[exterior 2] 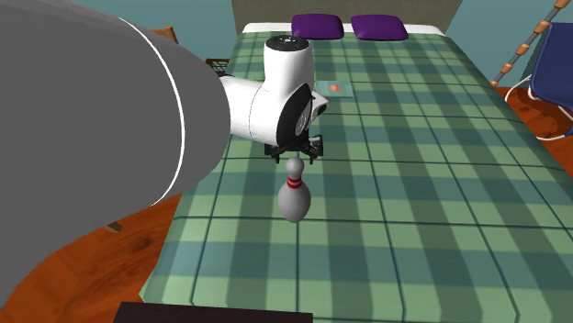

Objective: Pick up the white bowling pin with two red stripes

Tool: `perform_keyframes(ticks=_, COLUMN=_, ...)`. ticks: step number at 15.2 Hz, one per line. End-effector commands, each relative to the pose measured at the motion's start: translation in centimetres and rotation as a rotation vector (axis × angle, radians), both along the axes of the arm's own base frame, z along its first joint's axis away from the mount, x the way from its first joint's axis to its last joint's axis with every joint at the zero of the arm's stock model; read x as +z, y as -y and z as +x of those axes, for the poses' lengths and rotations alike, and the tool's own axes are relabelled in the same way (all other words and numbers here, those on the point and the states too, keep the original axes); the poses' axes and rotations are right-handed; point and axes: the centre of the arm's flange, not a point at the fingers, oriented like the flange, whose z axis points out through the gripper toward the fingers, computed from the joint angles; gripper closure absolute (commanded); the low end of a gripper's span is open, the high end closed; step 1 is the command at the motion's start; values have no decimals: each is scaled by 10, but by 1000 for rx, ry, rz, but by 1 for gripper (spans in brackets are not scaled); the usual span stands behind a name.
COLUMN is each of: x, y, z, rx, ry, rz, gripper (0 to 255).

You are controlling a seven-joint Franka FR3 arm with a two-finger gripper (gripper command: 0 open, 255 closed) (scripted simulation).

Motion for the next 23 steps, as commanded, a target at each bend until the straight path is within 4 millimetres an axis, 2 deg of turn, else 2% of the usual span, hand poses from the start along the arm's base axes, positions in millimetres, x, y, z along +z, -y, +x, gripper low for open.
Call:
perform_keyframes(ticks=1, x=-10, y=2, z=1, rx=0, ry=1, rz=0, gripper=0)
perform_keyframes(ticks=5, x=-24, y=2, z=1, rx=0, ry=1, rz=0, gripper=0)
perform_keyframes(ticks=6, x=-24, y=2, z=1, rx=0, ry=1, rz=0, gripper=255)
perform_keyframes(ticks=15, x=-24, y=2, z=1, rx=0, ry=1, rz=0, gripper=255)
perform_keyframes(ticks=23, x=18, y=2, z=1, rx=0, ry=1, rz=0, gripper=255)
